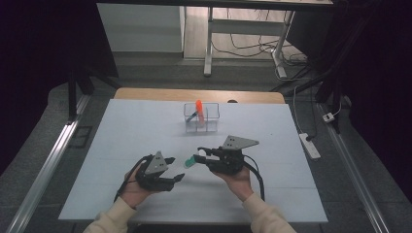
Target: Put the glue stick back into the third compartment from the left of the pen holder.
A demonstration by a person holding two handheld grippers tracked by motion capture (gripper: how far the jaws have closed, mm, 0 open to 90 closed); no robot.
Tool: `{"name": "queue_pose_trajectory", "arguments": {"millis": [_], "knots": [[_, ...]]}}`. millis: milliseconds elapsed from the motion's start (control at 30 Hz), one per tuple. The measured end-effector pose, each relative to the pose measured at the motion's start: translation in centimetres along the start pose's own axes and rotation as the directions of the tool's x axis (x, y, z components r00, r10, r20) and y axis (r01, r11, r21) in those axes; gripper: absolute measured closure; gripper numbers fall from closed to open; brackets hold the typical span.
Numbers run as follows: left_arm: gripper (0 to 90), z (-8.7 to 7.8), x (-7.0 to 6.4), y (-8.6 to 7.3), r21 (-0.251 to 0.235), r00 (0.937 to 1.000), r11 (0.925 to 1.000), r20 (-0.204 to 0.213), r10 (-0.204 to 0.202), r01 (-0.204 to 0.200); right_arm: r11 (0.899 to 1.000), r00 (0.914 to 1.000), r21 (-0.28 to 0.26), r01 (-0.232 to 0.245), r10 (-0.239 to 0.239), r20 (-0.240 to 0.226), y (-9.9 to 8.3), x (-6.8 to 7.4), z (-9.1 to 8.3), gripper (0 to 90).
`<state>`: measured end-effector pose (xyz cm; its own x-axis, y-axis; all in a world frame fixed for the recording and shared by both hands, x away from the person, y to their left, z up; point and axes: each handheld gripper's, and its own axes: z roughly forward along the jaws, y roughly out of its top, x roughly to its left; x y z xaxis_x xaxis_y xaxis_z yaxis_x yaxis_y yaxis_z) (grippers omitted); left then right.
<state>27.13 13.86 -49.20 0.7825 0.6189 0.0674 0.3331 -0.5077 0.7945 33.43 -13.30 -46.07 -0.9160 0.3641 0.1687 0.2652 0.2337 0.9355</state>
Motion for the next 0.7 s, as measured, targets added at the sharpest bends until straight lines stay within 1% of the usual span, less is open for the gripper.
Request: {"name": "queue_pose_trajectory", "arguments": {"millis": [167,233,433,500,567,667,700], "knots": [[34.1,-1.5,1.1,-1.3,-0.001,0.9984,0.9985,-0.014,-0.055,0.055,1.000,0.9993,-0.021,0.013,-0.012,0.036,0.7,-0.4,-0.9,64.0],[34.0,-2.1,1.3,-1.9,0.007,0.9978,0.9982,-0.031,-0.059,0.059,0.999,0.9984,-0.036,0.022,-0.020,0.052,1.1,-0.5,-1.3,64.0],[33.8,-3.7,2.4,-3.6,0.002,0.9917,0.9936,-0.062,-0.113,0.113,0.997,0.9929,-0.058,0.044,-0.038,0.113,2.3,-1.2,-2.5,64.0],[33.8,-4.2,2.8,-4.1,-0.002,0.9889,0.9914,-0.071,-0.130,0.131,0.997,0.9903,-0.071,0.043,-0.033,0.135,2.9,-1.6,-2.9,64.0],[33.8,-4.4,3.0,-4.5,0.002,0.9876,0.9903,-0.074,-0.138,0.139,0.996,0.9851,-0.080,0.045,-0.031,0.169,3.6,-2.2,-3.2,64.0],[33.9,-4.6,3.3,-5.1,0.016,0.9868,0.9893,-0.076,-0.143,0.145,0.994,0.9743,-0.099,0.042,-0.019,0.225,4.7,-3.6,-3.6,64.0],[33.8,-4.6,3.3,-5.2,0.019,0.9865,0.9890,-0.077,-0.145,0.147,0.994,0.9689,-0.104,0.037,-0.010,0.247,5.1,-4.3,-3.7,64.0]]}}
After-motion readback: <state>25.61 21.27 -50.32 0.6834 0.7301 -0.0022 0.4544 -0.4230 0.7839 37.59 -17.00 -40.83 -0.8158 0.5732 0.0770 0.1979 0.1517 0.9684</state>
